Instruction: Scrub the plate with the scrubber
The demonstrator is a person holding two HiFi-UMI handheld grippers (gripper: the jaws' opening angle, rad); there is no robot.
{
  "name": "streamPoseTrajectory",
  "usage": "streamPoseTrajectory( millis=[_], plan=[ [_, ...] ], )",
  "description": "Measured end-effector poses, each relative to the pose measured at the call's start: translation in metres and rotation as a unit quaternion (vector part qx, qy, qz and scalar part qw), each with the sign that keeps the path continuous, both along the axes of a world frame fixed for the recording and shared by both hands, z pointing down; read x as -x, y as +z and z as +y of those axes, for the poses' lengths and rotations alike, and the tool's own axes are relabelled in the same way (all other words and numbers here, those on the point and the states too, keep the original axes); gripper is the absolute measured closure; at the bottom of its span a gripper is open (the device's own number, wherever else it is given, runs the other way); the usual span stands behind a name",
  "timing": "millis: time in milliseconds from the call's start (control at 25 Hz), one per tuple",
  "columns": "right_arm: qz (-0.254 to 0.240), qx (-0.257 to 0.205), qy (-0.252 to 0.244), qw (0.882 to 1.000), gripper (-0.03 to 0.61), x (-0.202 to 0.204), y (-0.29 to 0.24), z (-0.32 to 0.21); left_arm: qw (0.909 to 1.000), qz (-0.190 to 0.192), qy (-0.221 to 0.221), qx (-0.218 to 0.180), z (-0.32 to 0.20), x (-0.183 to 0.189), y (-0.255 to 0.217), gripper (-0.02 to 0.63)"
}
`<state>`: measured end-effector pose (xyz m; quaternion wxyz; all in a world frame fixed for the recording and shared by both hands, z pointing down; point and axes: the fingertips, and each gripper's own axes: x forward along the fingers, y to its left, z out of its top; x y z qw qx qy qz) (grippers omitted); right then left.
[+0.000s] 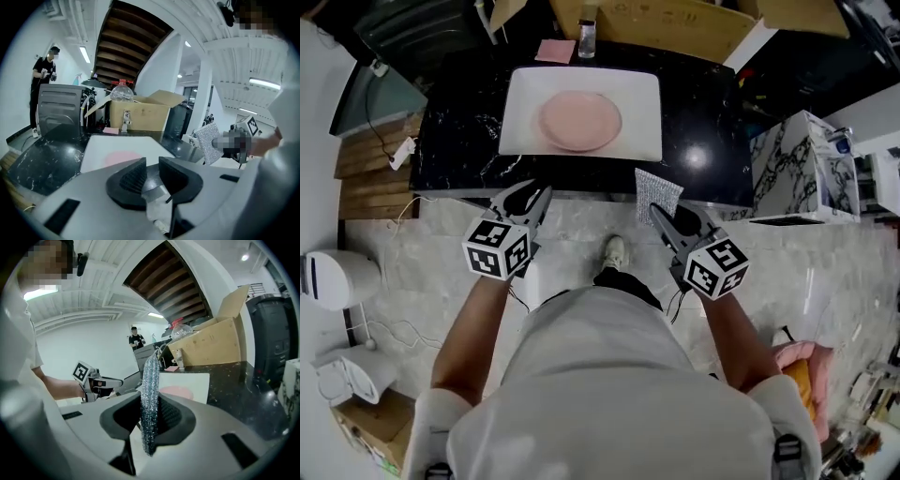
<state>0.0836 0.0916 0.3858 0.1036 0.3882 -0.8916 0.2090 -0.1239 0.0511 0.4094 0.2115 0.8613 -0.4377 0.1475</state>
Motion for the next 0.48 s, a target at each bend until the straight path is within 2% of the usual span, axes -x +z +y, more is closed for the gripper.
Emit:
streamPoseTrajectory(
  millis=[280,480],
  plan=[
    [0.010,-0.006,-0.054,0.998,0.497,-0.024,0.010,-0.075,0.9968,-0.058,-0.037,0.040,-0.090,-0.007,0.034,0.523],
    [0.024,0.000,-0.072,0.997,0.497,-0.026,0.024,-0.112,0.9893,-0.061,-0.058,0.119,-0.141,-0.001,0.070,0.509]
  ],
)
